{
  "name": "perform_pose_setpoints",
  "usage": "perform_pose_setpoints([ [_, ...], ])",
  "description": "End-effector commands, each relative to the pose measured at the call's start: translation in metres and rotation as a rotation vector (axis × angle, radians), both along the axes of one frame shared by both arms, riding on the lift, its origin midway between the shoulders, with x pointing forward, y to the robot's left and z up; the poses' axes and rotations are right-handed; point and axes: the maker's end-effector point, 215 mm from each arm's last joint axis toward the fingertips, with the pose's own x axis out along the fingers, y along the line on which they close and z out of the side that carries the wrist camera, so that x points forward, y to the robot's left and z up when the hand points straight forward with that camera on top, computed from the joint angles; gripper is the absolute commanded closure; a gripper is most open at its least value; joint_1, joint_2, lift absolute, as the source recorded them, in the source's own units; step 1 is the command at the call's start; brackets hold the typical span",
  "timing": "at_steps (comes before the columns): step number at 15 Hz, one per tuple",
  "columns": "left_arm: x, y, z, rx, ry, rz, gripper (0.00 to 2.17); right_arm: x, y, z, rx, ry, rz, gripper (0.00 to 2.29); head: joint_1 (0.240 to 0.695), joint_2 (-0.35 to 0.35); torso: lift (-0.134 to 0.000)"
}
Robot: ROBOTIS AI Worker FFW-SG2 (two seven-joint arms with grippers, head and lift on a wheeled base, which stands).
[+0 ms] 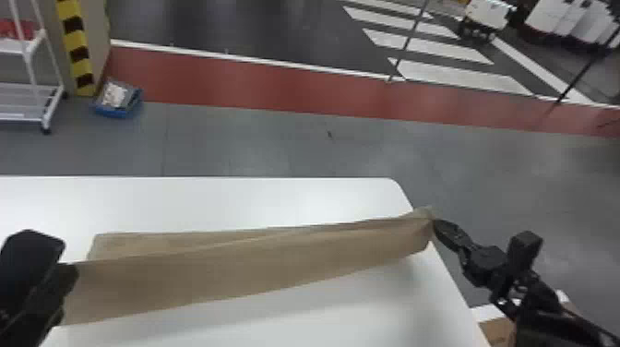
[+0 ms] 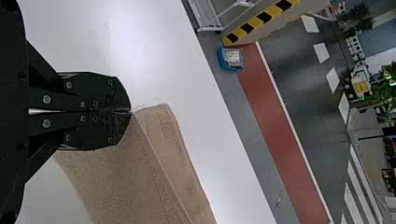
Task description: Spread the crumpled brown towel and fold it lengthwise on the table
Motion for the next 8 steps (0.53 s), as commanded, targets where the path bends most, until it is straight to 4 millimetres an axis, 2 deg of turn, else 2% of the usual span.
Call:
perform_pose_setpoints([
  [1, 0.028, -0.02, -0.006, 0.009, 0.006, -0.039, 1.8, 0.011, -0.002, -0.011, 0.044, 0.025, -0.056, 1.29, 0.695, -0.35, 0.0],
  [3, 0.048, -0.043, -0.012, 0.026, 0.012, -0.077, 1.8, 0.017, 0.001, -0.019, 0.078, 0.031, -0.1, 1.29, 0.695, -0.35, 0.0],
  [5, 0.07, -0.057, -0.012, 0.026, -0.013, -0.098, 1.8, 0.02, 0.002, -0.029, 0.095, 0.033, -0.16, 1.29, 0.695, -0.35, 0.0],
  [8, 0.097, -0.077, 0.009, 0.003, -0.095, -0.136, 1.8, 0.017, 0.002, -0.041, 0.129, 0.012, -0.253, 1.29, 0.695, -0.35, 0.0],
])
